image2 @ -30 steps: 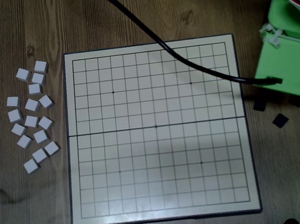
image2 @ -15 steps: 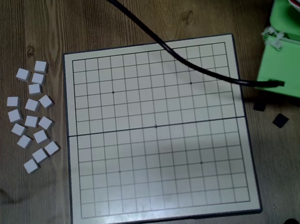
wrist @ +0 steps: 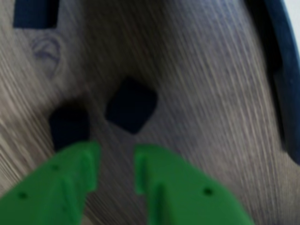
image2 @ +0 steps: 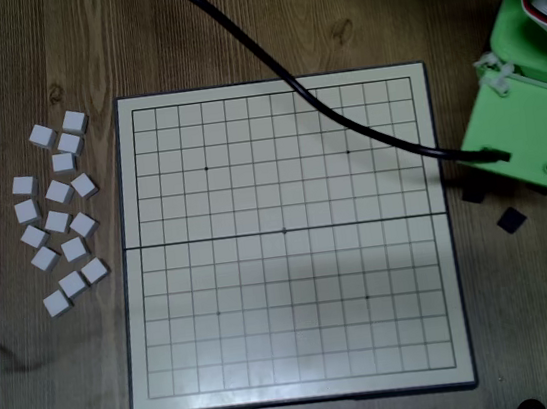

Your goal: Grasp a Black stone and put it on the board on position (0,0).

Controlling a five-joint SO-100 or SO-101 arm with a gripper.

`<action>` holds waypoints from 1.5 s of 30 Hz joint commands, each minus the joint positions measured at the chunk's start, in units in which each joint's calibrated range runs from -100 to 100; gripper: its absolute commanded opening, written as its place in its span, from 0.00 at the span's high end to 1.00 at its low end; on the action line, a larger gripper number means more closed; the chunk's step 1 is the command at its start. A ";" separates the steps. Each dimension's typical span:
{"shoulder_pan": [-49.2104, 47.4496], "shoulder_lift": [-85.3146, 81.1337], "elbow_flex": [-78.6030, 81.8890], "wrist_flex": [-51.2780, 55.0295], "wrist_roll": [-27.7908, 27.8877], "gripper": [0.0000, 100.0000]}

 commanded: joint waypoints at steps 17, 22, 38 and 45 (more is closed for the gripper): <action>0.27 0.45 -5.06 -1.32 -4.15 0.89; 0.36 0.87 -4.68 -1.15 -4.74 0.89; 1.82 1.80 -1.58 -2.72 -5.52 0.89; 2.09 1.97 0.35 -4.71 -5.96 0.89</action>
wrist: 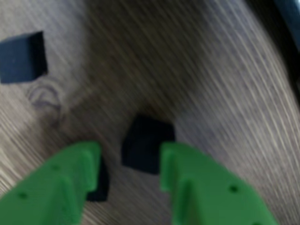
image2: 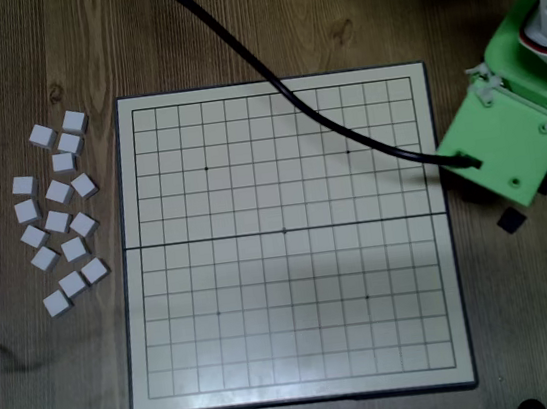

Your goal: Grasp a Black stone and put it on the board on position (0,0).

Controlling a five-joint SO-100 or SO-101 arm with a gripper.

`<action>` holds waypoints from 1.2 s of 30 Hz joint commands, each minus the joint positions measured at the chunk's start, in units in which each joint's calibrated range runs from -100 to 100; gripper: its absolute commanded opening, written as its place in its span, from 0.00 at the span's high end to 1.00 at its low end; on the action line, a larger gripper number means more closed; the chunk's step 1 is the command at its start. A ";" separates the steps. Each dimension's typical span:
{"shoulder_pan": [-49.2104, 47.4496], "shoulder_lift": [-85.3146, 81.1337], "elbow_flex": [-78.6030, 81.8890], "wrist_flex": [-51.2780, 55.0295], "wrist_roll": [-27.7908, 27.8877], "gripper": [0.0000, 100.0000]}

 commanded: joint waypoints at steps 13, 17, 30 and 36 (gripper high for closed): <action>0.51 -2.03 1.62 -1.56 -0.10 0.89; 0.24 -1.95 -2.63 2.66 0.10 0.89; -0.40 0.26 -13.55 9.35 -0.10 0.90; 0.78 1.87 -13.36 8.03 -1.66 0.89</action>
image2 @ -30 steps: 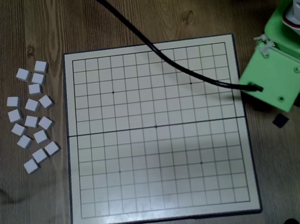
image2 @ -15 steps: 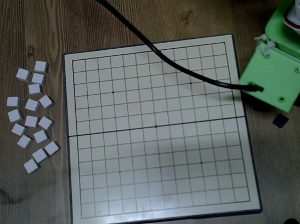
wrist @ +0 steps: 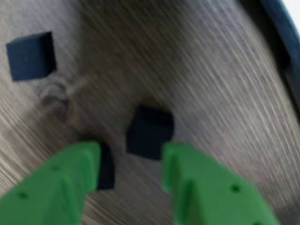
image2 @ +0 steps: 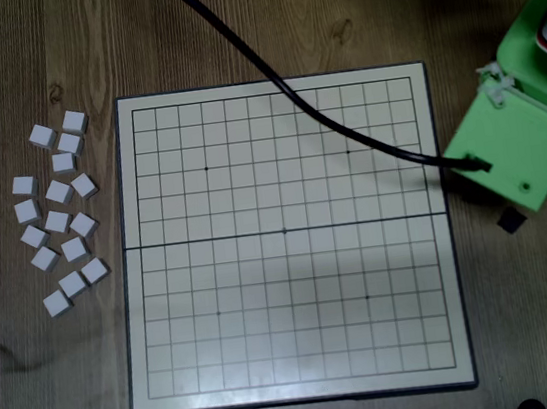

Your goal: Grasp a Black stone and put it on the board on position (0,0).

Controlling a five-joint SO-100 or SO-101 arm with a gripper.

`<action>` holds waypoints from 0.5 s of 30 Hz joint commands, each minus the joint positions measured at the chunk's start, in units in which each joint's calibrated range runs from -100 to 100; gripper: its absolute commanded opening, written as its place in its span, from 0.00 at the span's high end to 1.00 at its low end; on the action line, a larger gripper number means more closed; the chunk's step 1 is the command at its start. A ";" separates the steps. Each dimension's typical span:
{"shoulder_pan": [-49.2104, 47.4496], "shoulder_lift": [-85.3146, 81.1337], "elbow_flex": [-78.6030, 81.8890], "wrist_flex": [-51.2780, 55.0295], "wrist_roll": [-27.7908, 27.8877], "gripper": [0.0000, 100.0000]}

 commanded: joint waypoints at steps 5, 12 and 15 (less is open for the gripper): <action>0.95 -1.63 -3.10 -0.96 -2.64 0.89; 0.86 -1.71 -1.26 -0.63 -2.54 0.88; 0.49 -2.22 -0.11 -0.38 -2.54 0.88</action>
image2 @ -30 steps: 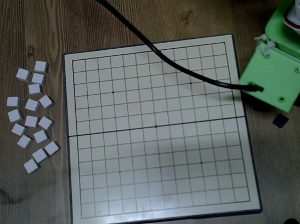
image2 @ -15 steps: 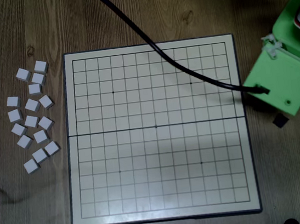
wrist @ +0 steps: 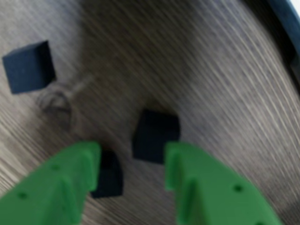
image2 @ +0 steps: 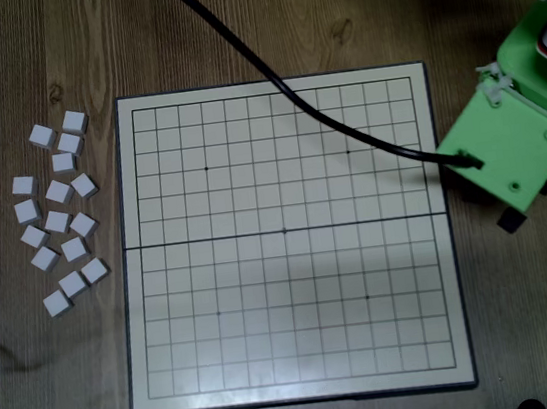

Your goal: Grasp a Black stone and put it on the board on position (0,0).

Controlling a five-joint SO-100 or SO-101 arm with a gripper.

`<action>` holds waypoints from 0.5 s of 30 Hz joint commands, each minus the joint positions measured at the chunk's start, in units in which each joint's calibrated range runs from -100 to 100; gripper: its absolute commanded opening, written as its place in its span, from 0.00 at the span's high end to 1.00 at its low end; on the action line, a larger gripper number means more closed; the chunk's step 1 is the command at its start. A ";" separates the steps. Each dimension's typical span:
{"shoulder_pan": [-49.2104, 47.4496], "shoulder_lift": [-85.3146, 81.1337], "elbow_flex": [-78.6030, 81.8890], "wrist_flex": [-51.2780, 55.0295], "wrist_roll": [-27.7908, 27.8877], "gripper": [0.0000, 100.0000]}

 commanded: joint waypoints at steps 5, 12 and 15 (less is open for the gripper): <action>0.40 -3.53 1.45 0.50 -0.34 0.88; -0.23 -4.54 5.12 -1.99 -0.73 0.88; -0.23 -4.20 5.41 -2.73 -0.73 0.88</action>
